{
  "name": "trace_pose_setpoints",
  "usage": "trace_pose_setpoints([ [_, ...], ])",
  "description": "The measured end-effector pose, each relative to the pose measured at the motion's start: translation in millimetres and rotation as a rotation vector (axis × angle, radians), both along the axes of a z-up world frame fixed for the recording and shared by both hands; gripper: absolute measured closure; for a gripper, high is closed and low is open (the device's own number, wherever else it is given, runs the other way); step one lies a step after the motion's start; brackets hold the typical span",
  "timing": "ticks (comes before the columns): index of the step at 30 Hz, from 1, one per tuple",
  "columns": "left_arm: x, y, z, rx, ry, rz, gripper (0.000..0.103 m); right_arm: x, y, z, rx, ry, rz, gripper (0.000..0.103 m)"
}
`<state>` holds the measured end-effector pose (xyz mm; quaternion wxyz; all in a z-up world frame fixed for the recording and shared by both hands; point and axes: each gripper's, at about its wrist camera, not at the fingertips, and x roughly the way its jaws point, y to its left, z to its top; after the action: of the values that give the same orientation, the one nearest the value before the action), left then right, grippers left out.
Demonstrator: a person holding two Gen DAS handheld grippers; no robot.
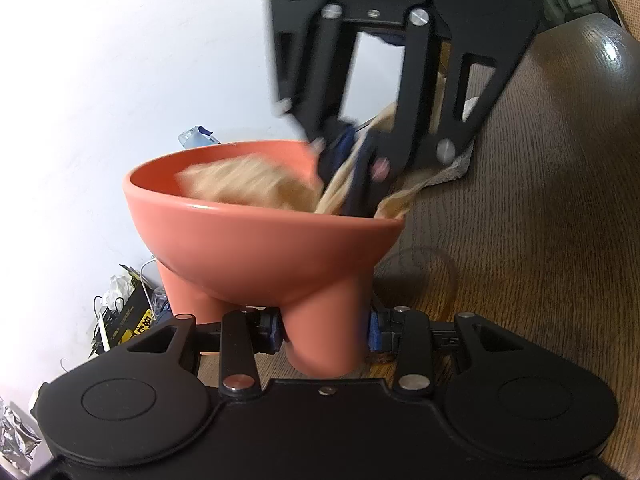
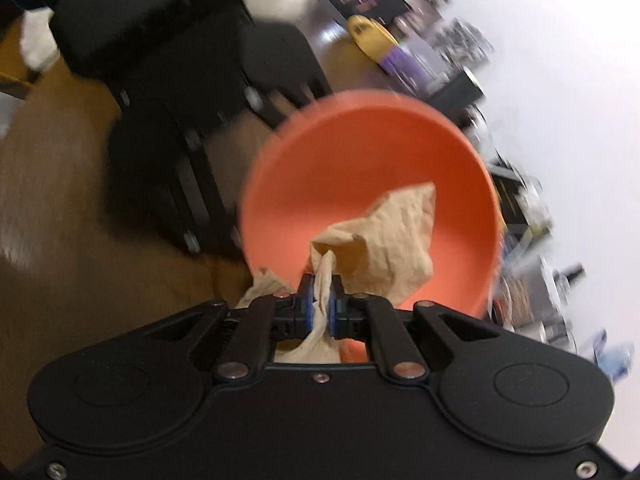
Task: Clean bowl
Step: 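Wipe the bowl interior with the cloth while the left gripper holds the bowl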
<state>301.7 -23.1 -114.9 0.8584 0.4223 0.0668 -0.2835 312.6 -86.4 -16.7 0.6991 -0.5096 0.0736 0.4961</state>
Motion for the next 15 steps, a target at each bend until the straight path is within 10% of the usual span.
trace_pose_setpoints([
  [15, -0.6, 1.8, 0.3, 0.004, -0.013, 0.002, 0.066, 29.2, -7.9, 12.3, -0.035, -0.117, -0.101, 0.095],
])
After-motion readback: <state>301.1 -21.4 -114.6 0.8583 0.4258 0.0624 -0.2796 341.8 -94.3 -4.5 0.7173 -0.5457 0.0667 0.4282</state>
